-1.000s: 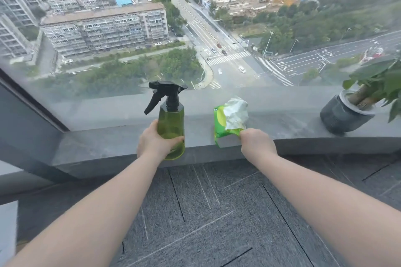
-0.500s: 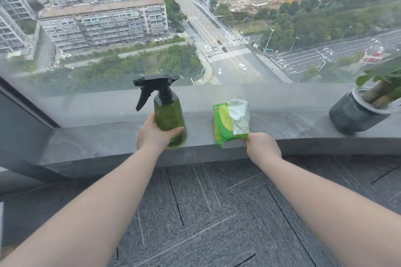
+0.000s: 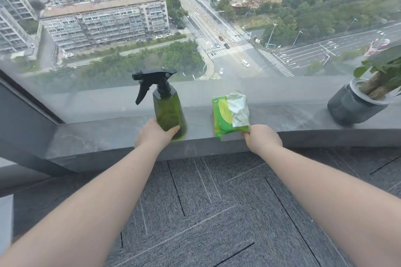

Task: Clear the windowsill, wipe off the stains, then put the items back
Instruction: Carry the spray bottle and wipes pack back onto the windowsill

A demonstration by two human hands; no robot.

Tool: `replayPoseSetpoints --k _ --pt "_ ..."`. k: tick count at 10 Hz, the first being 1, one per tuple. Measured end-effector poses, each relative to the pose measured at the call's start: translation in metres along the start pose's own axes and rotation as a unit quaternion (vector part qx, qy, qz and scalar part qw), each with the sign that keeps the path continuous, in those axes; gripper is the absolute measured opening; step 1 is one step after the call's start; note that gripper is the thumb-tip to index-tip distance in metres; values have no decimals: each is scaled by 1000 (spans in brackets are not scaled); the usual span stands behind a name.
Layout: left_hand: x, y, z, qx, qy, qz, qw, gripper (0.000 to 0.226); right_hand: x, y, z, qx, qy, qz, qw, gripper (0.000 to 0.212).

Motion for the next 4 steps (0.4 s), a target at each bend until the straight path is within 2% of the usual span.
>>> replayPoseSetpoints --k 2,3,4 --pt "-20 7 -2 115 3 -15 993 40 -33 62 -2 -142 2 -131 981 44" --pt "-27 12 4 157 -36 -25 987 32 -75 128 0 -83 55 -139 985 33" --pt "-34 14 10 172 -80 -22 982 27 -148 195 0 204 100 -88 970 18"
Point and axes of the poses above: each hand's wrist, its own x-axis towards the middle knuckle, its own y-axis out of the back of the hand, z = x × y, the point moved 1 cm from there along x, towards the middle knuckle, and after that the axes turned 10 degrees about x, right-handed, at the moved point
